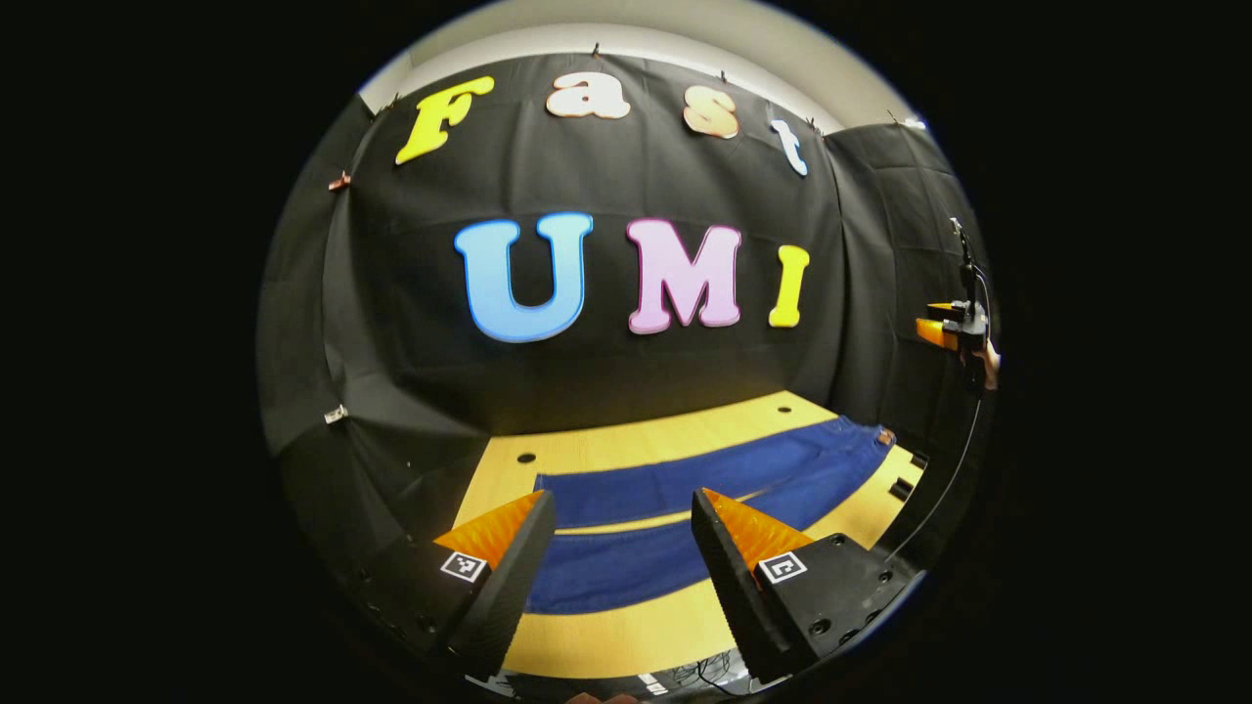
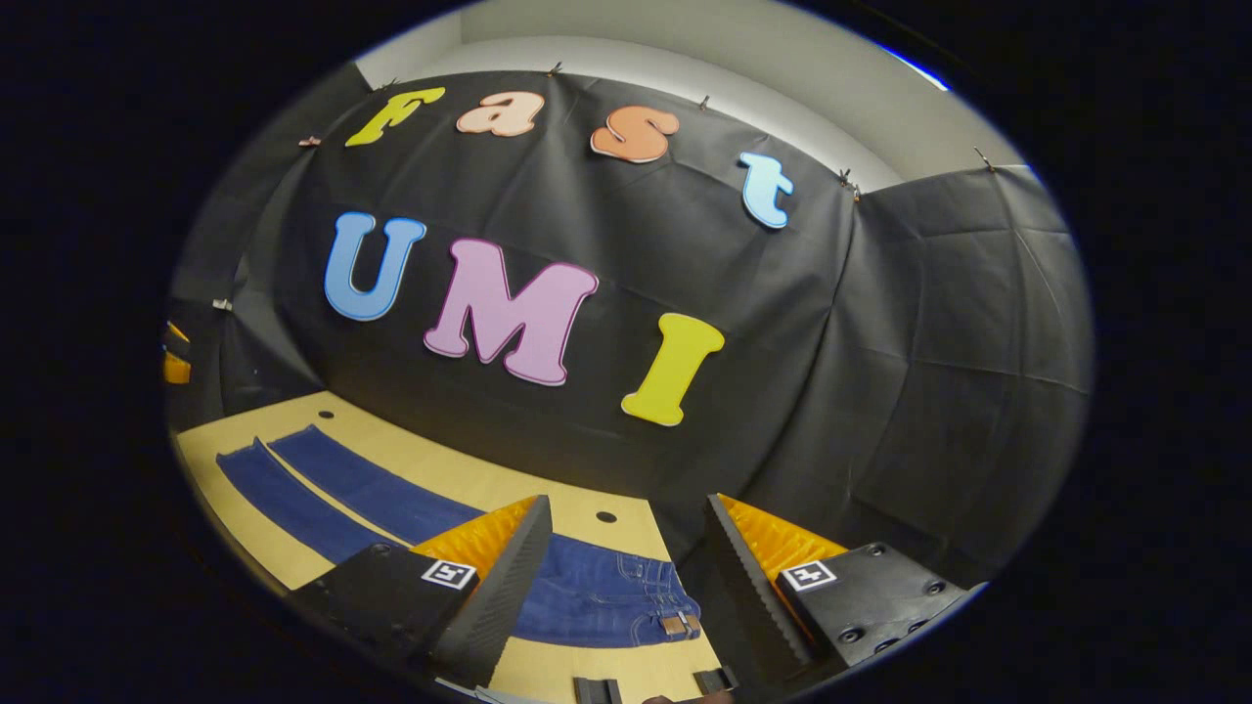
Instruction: Grasp the waist and the cuffs of the jeans and fold them to make the two legs overlap; first hold the waist and fold one-third of the jeans toward the cuffs, then hold the cuffs and fold the remaining one-third in the same direction to finish folding.
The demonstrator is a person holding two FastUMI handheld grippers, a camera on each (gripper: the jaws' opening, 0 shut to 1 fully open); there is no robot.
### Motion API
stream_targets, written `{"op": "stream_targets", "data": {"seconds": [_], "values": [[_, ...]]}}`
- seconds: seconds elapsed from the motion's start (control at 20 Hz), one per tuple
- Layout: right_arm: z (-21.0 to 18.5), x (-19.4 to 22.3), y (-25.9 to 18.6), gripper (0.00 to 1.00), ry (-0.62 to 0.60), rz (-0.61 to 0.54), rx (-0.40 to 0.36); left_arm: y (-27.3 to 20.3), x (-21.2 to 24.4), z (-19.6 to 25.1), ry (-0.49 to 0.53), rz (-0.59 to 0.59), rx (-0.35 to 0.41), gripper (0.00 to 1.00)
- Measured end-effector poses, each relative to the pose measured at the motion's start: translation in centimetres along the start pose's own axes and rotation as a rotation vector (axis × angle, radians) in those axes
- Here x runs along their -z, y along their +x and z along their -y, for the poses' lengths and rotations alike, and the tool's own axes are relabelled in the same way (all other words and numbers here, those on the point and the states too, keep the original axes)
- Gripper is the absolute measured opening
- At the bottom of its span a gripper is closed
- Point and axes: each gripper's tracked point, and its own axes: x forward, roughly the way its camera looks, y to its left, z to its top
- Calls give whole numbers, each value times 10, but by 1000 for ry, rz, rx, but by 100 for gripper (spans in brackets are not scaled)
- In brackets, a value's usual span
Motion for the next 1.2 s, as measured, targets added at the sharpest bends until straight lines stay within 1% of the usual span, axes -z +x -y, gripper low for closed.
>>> {"op": "stream_targets", "data": {"seconds": [0.15,0.25,0.35,0.45,0.6,0.8,0.9,1.1,1.2], "values": [[3,25,8,97,-73,-40,-15,6,17,-6,53,-32,37,82],[-5,49,14,97,-107,-84,-77,14,29,-6,65,-63,72,82],[-15,78,22,97,-133,-140,-171,23,40,-3,83,-109,110,82],[-20,108,34,97,-165,-201,-250,35,52,-2,142,-165,145,82],[-29,154,58,97,-198,-305,-359,56,70,6,227,-253,221,81],[-46,226,91,97,-270,-452,-545,87,109,14,351,-399,330,83],[-52,265,104,97,-325,-542,-640,102,129,17,374,-479,381,83],[-54,334,105,97,-452,-736,-835,125,170,17,389,-654,499,83],[-52,358,105,98,-480,-806,-897,134,192,13,408,-762,544,83]]}}
